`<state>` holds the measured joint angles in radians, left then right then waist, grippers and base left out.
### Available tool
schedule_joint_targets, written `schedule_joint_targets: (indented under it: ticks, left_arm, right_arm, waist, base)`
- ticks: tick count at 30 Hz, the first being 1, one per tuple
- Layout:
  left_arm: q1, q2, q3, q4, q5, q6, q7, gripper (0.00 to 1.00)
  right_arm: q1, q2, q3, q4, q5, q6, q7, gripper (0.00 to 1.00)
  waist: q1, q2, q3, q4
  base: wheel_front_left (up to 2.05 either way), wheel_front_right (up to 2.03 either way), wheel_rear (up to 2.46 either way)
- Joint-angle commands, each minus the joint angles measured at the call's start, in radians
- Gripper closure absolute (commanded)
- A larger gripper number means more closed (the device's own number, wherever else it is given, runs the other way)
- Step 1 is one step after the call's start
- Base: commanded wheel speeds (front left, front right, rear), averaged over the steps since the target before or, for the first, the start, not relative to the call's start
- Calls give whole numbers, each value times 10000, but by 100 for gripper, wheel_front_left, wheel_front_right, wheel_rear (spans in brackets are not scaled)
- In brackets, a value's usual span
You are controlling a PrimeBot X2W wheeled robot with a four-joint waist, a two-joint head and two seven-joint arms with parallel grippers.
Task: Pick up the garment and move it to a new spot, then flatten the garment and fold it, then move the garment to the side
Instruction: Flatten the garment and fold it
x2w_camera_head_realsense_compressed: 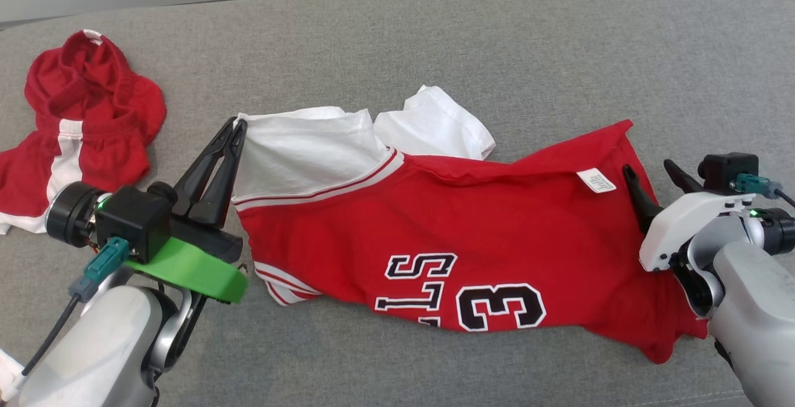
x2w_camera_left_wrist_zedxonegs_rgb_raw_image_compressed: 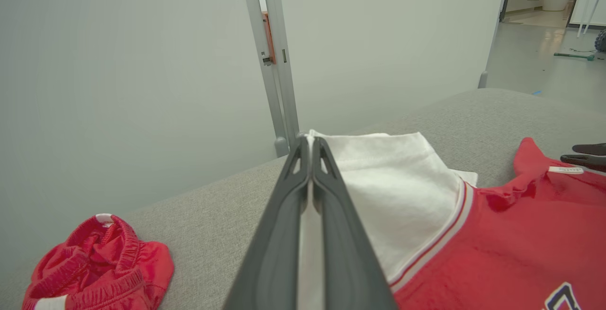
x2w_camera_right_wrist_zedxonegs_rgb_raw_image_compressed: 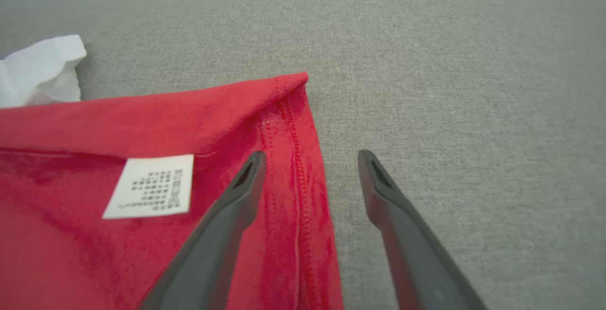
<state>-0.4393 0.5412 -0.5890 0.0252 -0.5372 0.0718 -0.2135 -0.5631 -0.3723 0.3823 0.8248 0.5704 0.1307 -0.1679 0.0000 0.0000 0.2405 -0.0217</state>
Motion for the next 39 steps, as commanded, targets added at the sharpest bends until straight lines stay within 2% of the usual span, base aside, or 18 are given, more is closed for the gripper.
schedule_joint_targets:
  ticks: [1, 8, 10, 12, 13, 16, 17, 18, 20, 22, 31, 35, 39]
  left_arm:
    - [83, 50, 16, -44, 94, 73, -55, 100]
    - [-56, 32, -61, -81, 153, 88, -55, 100]
    - [-132, 24, -70, -100, 166, 71, -43, 100]
    - [-231, 11, -70, -126, 164, 67, -34, 100]
    - [-267, 1, -80, -122, 168, 60, -33, 100]
    - [-368, -6, -105, -102, 191, 21, -19, 100]
    - [-424, -6, -107, -87, 197, 5, -22, 100]
    - [-459, -8, -109, -70, 196, -3, -29, 100]
    - [-475, 0, -99, -38, 198, 16, -44, 100]
    - [-472, 16, -70, -21, 176, 60, -64, 100]
    - [-191, 146, 142, 1, 12, 213, -199, 100]
    - [-55, 253, 270, -71, -64, 283, -246, 100]
    - [160, 393, 506, -321, -304, 362, -273, 100]
  right_arm:
    - [-254, 5, 109, 94, 11, 0, 211, 0]
    - [-1000, 179, 618, 506, -13, 0, 1019, 0]
    - [-1234, 224, 728, 703, -102, 0, 1150, 6]
    - [-1458, 207, 853, 889, -265, 0, 1135, 30]
    - [-1545, 219, 913, 1013, -333, 0, 1147, 36]
    - [-1842, 278, 1072, 1285, -529, 0, 1172, 42]
    - [-1921, 312, 1126, 1384, -571, 0, 1230, 51]
    - [-1986, 340, 1158, 1456, -583, 0, 1231, 53]
    - [-2147, 352, 1237, 1615, -693, 0, 1256, 83]
    - [-2286, 358, 1269, 1717, -725, -3, 1157, 100]
    - [-2157, 164, 1365, 1370, -316, -4, 1064, 100]
    - [-1806, -279, 1238, 543, 112, -3, 965, 100]
    - [-1147, -985, 746, -1021, 965, -4, 1017, 100]
  waist:
    - [0, 0, 65, 46]
    - [0, 0, 241, 171]
    - [0, 0, 332, 212]
    - [0, 0, 454, 263]
    - [0, 0, 502, 289]
    - [0, 0, 622, 331]
    - [0, 0, 659, 340]
    - [0, 0, 679, 345]
    - [0, 0, 712, 328]
    - [0, 0, 714, 278]
    - [0, 0, 377, 33]
    - [0, 0, 67, -53]
    - [0, 0, -305, -138]
  base:
    - [0, 0, 0]
    - [0, 0, 0]
    - [0, 0, 0]
    - [0, 0, 0]
    - [0, 0, 0]
    - [0, 0, 0]
    - [0, 0, 0]
    - [0, 0, 0]
    - [0, 0, 0]
    - [0, 0, 0]
    - [0, 0, 0]
    - [0, 0, 0]
    - [0, 0, 0]
